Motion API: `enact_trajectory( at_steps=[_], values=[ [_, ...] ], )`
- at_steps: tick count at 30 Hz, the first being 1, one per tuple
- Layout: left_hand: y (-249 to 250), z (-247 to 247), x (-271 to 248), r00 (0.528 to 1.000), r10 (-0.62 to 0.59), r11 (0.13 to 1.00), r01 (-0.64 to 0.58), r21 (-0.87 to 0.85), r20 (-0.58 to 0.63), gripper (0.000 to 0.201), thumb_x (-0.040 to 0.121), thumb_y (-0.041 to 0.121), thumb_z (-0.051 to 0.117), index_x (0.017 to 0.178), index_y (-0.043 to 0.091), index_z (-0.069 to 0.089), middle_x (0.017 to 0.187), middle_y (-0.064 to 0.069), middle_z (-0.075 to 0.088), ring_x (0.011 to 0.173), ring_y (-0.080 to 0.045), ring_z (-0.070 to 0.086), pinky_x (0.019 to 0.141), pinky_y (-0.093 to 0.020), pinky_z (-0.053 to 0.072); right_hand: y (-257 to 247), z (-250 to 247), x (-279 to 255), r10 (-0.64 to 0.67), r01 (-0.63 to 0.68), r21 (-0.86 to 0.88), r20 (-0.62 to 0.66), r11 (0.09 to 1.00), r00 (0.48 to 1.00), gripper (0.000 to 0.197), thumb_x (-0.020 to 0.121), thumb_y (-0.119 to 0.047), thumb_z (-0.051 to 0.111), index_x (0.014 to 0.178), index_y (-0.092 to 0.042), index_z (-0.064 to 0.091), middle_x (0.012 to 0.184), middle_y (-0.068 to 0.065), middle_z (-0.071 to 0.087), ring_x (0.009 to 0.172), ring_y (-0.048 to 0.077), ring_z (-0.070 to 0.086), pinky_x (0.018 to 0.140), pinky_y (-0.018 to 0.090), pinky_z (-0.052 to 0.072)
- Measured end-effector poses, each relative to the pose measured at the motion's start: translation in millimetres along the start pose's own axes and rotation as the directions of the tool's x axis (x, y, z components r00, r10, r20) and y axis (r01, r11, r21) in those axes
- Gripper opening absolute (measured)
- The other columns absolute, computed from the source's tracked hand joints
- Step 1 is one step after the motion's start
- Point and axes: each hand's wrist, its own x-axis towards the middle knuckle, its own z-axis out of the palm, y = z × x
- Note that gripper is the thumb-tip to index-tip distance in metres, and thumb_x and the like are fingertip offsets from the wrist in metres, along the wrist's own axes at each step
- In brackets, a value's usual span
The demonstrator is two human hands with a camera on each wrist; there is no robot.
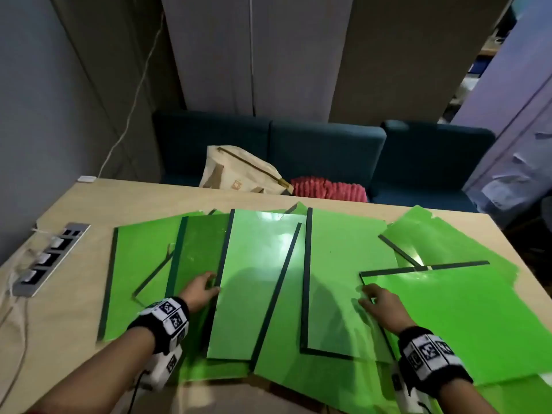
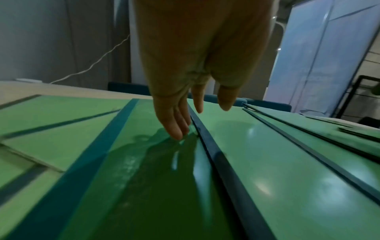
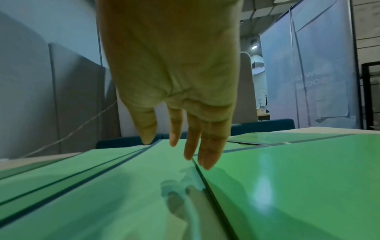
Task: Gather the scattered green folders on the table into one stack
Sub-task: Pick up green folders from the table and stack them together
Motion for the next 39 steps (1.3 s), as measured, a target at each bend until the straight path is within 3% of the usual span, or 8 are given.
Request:
enact_trajectory(
  at_steps=[10,14,19,23,30,33,37,39],
  values=[
    [21,14,35,0.976,-0.171,0.953,0.129,-0.275,-0.136,0.066,0.086,0.021,0.062,0.138,-0.004,0.030,0.139,-0.025,0.044,0.127,-0.036,0.044,0.106,-0.042,0.034,7,-1,40,0.182,-0.191,-0.027,-0.187,0.981,0.965,0.053,0.083,-0.030,0.065,0.128,-0.008,0.050,0.133,0.024,0.045,0.123,0.039,0.041,0.102,0.046,0.039],
    [33,26,39,0.989,-0.128,0.941,0.098,-0.323,-0.070,0.046,0.087,0.018,0.060,0.121,-0.011,0.048,0.112,-0.017,0.057,0.102,-0.028,0.053,0.089,-0.033,0.040,30,-2,41,0.349,-0.365,-0.015,-0.262,0.931,0.900,0.069,0.081,-0.041,0.064,0.137,-0.011,0.036,0.143,0.024,0.031,0.132,0.040,0.029,0.107,0.054,0.031],
    [50,44,41,0.993,-0.097,0.864,0.053,-0.500,-0.063,0.082,0.078,0.019,0.070,0.142,0.005,0.022,0.148,-0.019,0.034,0.132,-0.033,0.037,0.110,-0.045,0.031,70,-17,37,0.584,-0.564,0.163,-0.332,0.809,0.741,0.078,0.081,-0.051,0.060,0.140,-0.010,0.029,0.148,0.026,0.022,0.137,0.045,0.018,0.109,0.060,0.023],
    [66,71,37,0.998,-0.064,0.850,0.069,-0.522,0.028,0.104,0.069,0.017,0.076,0.147,0.019,0.007,0.155,-0.015,0.017,0.141,-0.033,0.021,0.115,-0.053,0.020,94,-26,29,0.716,-0.685,0.213,-0.242,0.697,0.654,0.088,0.080,-0.055,0.058,0.145,-0.012,0.018,0.152,0.025,0.013,0.139,0.047,0.011,0.109,0.063,0.020],
    [94,124,27,0.998,-0.049,0.840,0.058,-0.540,0.031,0.108,0.068,0.019,0.077,0.147,0.013,0.002,0.155,-0.018,0.015,0.143,-0.033,0.017,0.115,-0.049,0.016,82,-8,23,0.622,-0.626,0.010,-0.134,0.780,0.772,0.090,0.074,-0.073,0.047,0.146,-0.031,0.013,0.156,0.017,0.004,0.139,0.049,0.005,0.108,0.067,0.017],
    [103,138,23,0.998,-0.056,0.832,0.055,-0.552,0.015,0.118,0.054,0.031,0.081,0.146,0.011,0.010,0.153,-0.019,0.023,0.141,-0.034,0.023,0.116,-0.049,0.020,68,2,21,0.522,-0.530,-0.074,-0.104,0.845,0.847,0.088,0.073,-0.075,0.045,0.146,-0.038,0.012,0.157,0.011,0.002,0.141,0.045,0.005,0.107,0.069,0.016],
    [108,147,20,0.996,-0.090,0.836,0.077,-0.544,0.002,0.106,0.066,0.013,0.077,0.146,0.009,0.008,0.154,-0.018,0.018,0.143,-0.033,0.017,0.115,-0.048,0.018,50,17,18,0.365,-0.372,-0.125,-0.075,0.920,0.928,0.084,0.075,-0.074,0.044,0.145,-0.040,0.015,0.158,0.007,0.003,0.143,0.038,0.005,0.107,0.068,0.012],
    [106,143,19,0.998,-0.055,0.838,0.038,-0.544,-0.016,0.103,0.069,0.011,0.075,0.146,0.009,0.008,0.155,-0.017,0.016,0.143,-0.033,0.015,0.115,-0.048,0.017,55,16,17,0.359,-0.372,-0.088,-0.137,0.924,0.923,0.081,0.076,-0.071,0.046,0.144,-0.036,0.021,0.158,0.008,0.007,0.143,0.036,0.007,0.108,0.065,0.011]
  ],
)
